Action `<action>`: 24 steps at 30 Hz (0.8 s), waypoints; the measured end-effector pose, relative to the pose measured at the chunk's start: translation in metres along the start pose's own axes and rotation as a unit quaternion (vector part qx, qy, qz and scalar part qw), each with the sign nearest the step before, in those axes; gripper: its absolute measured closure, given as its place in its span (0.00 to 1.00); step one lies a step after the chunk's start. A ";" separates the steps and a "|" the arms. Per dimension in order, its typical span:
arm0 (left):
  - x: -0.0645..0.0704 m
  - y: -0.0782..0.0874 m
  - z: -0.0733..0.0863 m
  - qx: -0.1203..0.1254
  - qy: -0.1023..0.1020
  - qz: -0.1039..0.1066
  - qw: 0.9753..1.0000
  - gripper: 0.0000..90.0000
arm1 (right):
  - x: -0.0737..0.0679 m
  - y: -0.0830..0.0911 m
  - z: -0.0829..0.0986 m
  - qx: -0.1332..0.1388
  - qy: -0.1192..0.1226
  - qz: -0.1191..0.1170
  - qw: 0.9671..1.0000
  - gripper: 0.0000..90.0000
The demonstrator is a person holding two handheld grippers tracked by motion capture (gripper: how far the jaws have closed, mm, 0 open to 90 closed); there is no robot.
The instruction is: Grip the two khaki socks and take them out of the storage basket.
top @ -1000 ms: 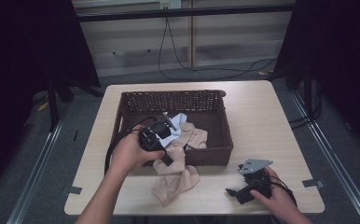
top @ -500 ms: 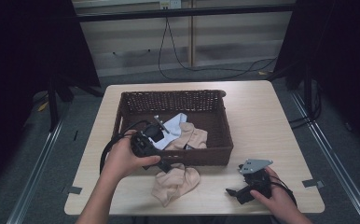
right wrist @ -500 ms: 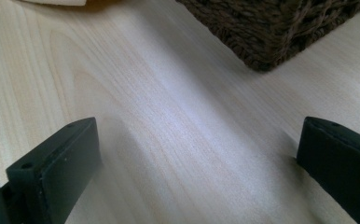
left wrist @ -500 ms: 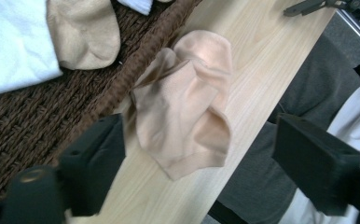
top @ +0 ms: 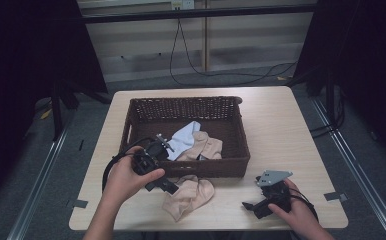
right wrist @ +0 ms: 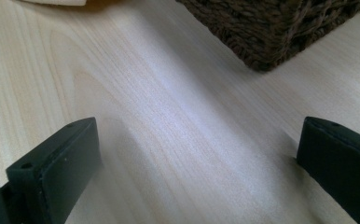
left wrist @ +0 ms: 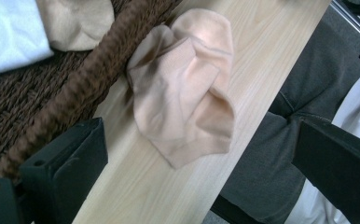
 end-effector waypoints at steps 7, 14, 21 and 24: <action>-0.002 -0.007 0.013 -0.001 0.004 -0.014 1.000 0.03 | 0.000 0.000 0.000 0.000 0.000 0.000 1.000 0.00; -0.004 -0.016 0.027 0.006 0.006 -0.019 1.000 0.04 | 0.000 0.000 0.000 0.000 0.001 0.000 1.000 0.00; -0.007 -0.024 0.042 0.016 0.017 -0.038 0.999 0.04 | 0.000 0.000 0.000 0.000 0.000 0.000 1.000 0.00; -0.010 -0.029 0.048 0.025 0.020 -0.037 0.999 0.04 | 0.000 0.000 0.000 0.000 0.001 0.000 1.000 0.00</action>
Point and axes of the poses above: each handheld gripper's, and its own axes: y roughly backward along the jaws, z roughly out of its underside, x roughly to its right, the point moved 3 cm from there along -y, roughly forward along the jaws, and after that the axes turned 7 degrees about -y, right-handed, at the moved point
